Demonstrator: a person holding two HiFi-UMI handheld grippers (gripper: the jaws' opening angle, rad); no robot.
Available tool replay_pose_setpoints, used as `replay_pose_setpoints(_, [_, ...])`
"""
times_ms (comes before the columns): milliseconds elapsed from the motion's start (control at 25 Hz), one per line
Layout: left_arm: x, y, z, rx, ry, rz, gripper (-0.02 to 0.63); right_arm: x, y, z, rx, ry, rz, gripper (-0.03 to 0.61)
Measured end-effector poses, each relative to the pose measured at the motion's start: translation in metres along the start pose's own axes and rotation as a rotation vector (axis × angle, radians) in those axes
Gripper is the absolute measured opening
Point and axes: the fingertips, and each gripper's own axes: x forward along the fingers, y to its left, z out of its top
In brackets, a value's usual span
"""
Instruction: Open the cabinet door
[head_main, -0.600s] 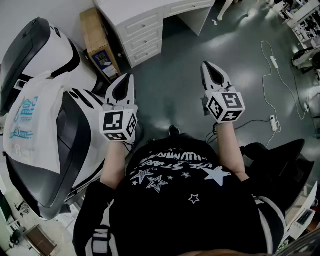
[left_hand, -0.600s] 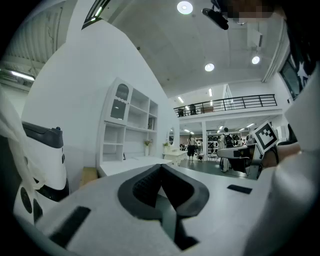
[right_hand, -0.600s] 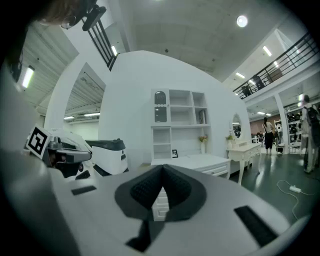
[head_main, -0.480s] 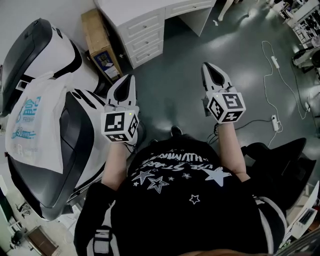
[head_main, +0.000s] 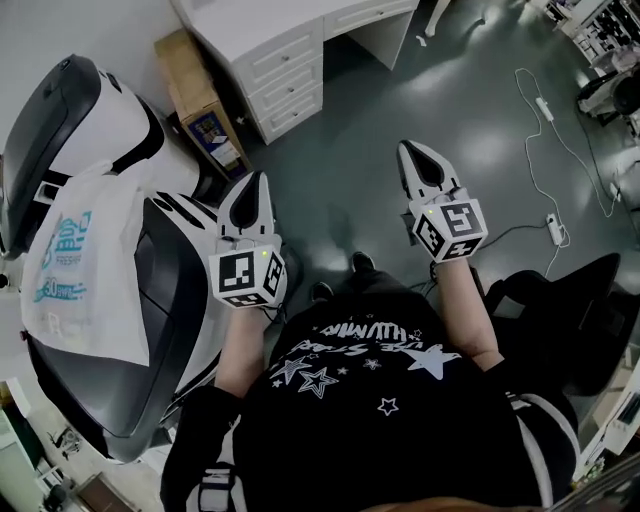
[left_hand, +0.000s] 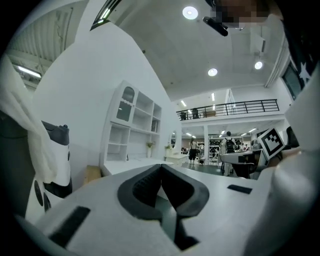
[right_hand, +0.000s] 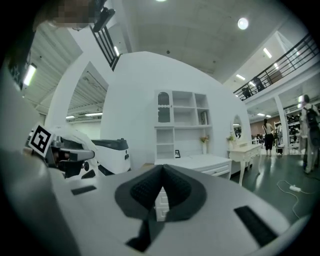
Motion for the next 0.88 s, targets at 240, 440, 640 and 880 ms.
replay_pose_setpoints(240, [-0.003, 0.009, 0.001, -0.012, -0.024, -0.009, 0.233, -0.001, -0.005, 0.004, 0.037, -0.038, -0.016, 0.005])
replay_pose_setpoints(440, [0.022, 0.006, -0.007, -0.018, 0.011, -0.011, 0.402, 0.023, -0.029, 0.006, 0.034, -0.049, 0.009, 0.006])
replay_pose_setpoints(640, [0.077, 0.002, -0.012, 0.049, 0.058, 0.042, 0.469, 0.068, -0.076, 0.004, 0.050, -0.059, 0.062, 0.006])
replay_pose_setpoints(880, [0.176, -0.013, -0.003, 0.125, 0.077, 0.104, 0.502, 0.140, -0.157, 0.009, 0.035, -0.034, 0.121, 0.006])
